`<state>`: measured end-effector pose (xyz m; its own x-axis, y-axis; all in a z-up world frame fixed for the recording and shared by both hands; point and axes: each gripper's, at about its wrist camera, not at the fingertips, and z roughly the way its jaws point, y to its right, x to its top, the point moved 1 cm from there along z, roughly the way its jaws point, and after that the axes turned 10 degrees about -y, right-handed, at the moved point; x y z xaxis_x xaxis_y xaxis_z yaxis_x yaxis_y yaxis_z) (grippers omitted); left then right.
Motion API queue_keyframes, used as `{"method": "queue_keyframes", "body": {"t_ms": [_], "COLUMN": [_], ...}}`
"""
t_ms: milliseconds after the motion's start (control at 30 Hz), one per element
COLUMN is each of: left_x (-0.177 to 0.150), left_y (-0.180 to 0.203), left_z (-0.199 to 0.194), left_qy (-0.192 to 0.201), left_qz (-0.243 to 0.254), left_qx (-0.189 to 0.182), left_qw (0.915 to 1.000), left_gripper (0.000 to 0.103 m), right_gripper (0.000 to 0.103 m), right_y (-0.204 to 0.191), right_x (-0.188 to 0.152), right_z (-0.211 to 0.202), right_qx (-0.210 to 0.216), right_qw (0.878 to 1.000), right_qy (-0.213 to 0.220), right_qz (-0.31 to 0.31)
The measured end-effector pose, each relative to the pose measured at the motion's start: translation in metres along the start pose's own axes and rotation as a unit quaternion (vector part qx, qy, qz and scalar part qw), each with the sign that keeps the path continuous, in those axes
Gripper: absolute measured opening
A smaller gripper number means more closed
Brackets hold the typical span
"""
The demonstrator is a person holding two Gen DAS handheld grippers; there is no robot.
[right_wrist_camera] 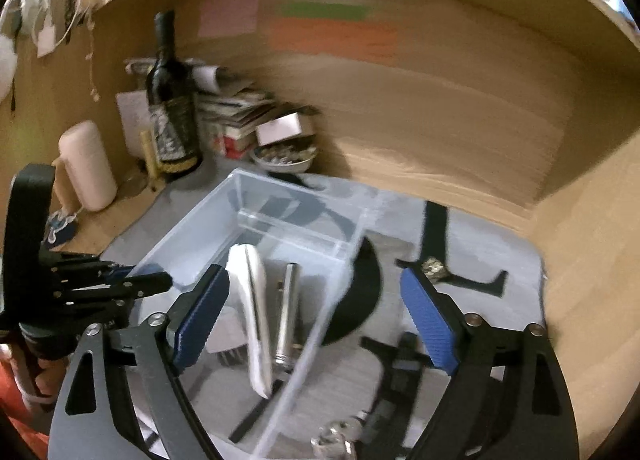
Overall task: Organize rigid objects
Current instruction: 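Move the right gripper back to the mat and grasp the black microphone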
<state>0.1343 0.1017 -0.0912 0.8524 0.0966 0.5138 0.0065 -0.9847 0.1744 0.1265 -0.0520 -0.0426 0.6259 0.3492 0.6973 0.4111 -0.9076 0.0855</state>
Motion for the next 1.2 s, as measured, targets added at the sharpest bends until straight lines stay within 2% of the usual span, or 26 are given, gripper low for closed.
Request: {"method": "queue_keyframes", "body": {"t_ms": [167,267,500,667,833,1000,1067,1133,1200], "left_x": [-0.001,0.000,-0.001,-0.001,-0.001,-0.002,-0.002,-0.002,-0.002], "left_y": [-0.001,0.000,-0.001,-0.001,-0.001,-0.002,-0.001,-0.001,-0.001], "left_z": [-0.001,0.000,-0.001,-0.001,-0.001,-0.002,-0.002,-0.002,-0.002], "left_qy": [0.000,0.000,0.000,0.001,0.001,0.001,0.001,0.001,0.001], "left_qz": [0.001,0.002,0.003,0.003,0.002,0.003,0.003,0.003,0.003], "left_qx": [0.001,0.001,0.001,0.002,0.001,0.002,0.001,0.001,0.002], "left_qw": [1.0000,1.0000,1.0000,1.0000,1.0000,1.0000,1.0000,1.0000,1.0000], "left_gripper": [0.012,0.012,0.012,0.012,0.012,0.012,0.012,0.012,0.012], "right_gripper": [0.087,0.087,0.087,0.087,0.087,0.086,0.085,0.076,0.062], "right_y": [0.023,0.037,0.063,0.074,0.076,0.068,0.067,0.069,0.072], "right_x": [-0.016,-0.033,-0.076,-0.094,-0.104,-0.101,-0.101,-0.102,-0.103], "right_z": [-0.012,-0.012,0.007,0.029,0.050,0.056,0.057,0.058,0.059], "right_qx": [-0.022,-0.033,-0.057,-0.059,-0.063,-0.056,-0.056,-0.048,-0.041], "right_qw": [0.999,0.998,0.991,0.985,0.980,0.982,0.983,0.983,0.983], "right_qy": [0.001,-0.012,-0.074,-0.117,-0.147,-0.146,-0.143,-0.139,-0.139], "right_qz": [0.033,0.053,0.095,0.111,0.116,0.107,0.103,0.106,0.112]}}
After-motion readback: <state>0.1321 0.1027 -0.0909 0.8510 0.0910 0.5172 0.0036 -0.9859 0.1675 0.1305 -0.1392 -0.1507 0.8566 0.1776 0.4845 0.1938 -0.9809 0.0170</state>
